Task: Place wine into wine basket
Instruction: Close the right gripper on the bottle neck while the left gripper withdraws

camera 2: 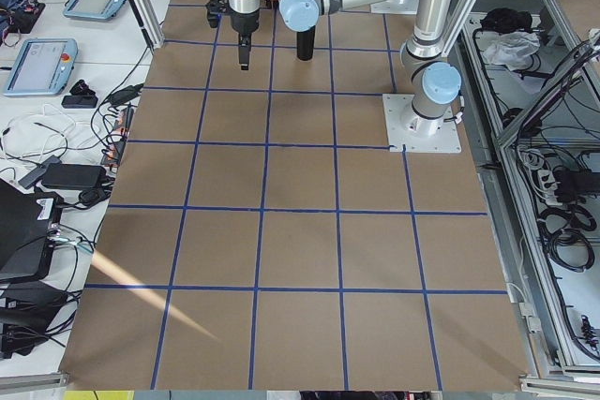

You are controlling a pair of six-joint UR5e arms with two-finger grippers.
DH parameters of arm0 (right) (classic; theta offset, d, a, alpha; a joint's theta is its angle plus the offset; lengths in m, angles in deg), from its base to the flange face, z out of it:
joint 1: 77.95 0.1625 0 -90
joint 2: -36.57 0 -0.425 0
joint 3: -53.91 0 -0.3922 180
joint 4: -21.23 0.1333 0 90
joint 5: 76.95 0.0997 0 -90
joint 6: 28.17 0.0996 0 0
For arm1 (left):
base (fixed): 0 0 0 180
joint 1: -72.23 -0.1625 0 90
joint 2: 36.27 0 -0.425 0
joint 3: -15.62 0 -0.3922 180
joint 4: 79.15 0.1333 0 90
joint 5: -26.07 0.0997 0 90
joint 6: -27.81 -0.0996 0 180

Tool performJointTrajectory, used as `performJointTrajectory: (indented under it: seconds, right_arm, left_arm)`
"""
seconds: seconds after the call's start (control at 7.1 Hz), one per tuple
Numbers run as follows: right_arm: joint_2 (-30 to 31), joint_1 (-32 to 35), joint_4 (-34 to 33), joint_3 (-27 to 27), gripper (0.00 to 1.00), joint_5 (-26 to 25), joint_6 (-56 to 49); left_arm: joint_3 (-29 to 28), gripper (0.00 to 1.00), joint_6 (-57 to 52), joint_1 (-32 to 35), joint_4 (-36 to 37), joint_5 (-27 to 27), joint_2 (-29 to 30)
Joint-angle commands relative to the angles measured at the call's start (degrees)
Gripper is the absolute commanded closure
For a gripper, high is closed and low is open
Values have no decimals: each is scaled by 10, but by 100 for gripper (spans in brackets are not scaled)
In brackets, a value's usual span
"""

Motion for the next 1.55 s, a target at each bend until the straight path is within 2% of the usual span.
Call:
performJointTrajectory:
  seconds: [0.0,0.56,0.85,0.99,1.13,1.41]
  right_arm:
    - [-1,0,4,-1,27,3,-4]
    - [-1,0,-2,-3,56,4,-20]
    - [0,0,-3,-3,74,6,-20]
    - [4,-1,-3,-2,90,30,-24]
    - [5,-1,-3,-2,99,34,-24]
    - [20,-13,-3,8,100,34,-29]
  left_arm:
    - [1,0,0,0,1,0,1]
    - [1,0,-2,0,1,0,2]
    - [1,0,-1,0,1,-1,3]
    - [0,0,-2,-1,1,1,2]
    - [-1,0,-1,-2,1,-2,1]
    - [0,0,-1,-2,1,1,1]
